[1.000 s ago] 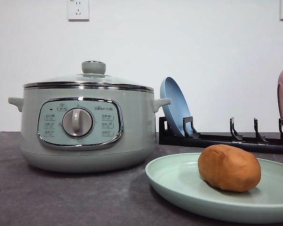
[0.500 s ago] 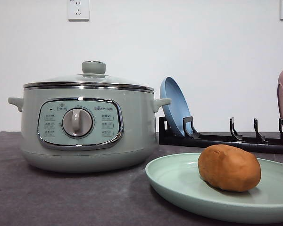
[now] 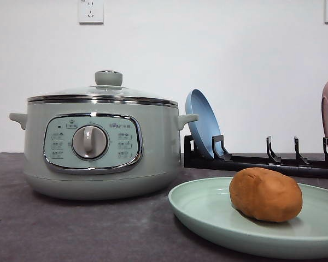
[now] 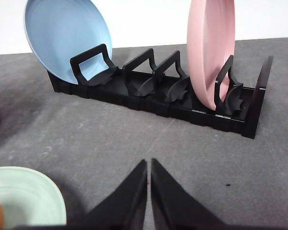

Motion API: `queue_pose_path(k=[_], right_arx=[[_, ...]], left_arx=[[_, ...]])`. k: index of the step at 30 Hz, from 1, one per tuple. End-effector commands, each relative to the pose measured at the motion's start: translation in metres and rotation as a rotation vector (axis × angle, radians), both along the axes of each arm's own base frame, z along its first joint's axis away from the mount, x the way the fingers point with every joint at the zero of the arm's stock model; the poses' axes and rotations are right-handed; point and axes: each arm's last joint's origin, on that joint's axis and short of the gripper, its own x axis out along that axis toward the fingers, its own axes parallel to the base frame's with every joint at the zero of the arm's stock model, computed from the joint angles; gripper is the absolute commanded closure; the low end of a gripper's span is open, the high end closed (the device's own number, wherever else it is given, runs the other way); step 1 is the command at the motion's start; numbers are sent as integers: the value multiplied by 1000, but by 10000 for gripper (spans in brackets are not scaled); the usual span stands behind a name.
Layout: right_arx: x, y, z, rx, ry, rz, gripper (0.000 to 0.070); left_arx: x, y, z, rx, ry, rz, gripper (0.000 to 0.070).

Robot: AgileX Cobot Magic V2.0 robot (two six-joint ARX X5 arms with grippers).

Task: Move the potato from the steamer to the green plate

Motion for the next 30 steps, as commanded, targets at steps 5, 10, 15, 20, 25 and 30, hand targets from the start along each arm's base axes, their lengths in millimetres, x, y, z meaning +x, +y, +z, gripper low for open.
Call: queue_pose_path(k=[5, 10, 15, 20, 25, 30], right_arx=[[0, 0, 0, -7, -10, 2, 700], [0, 0, 0, -7, -10, 2, 700], [0, 0, 0, -7, -10, 2, 700], [0, 0, 0, -7, -10, 2, 700], [0, 0, 0, -7, -10, 2, 700], [0, 0, 0, -7, -10, 2, 700]], left_arx=[[1, 0, -5, -1, 1, 7, 697], [1, 0, -5, -1, 1, 7, 697], [1, 0, -5, -1, 1, 7, 697], [1, 1, -5, -1, 1, 7, 697], [1, 0, -5, -1, 1, 7, 697], [1, 0, -5, -1, 1, 7, 697]])
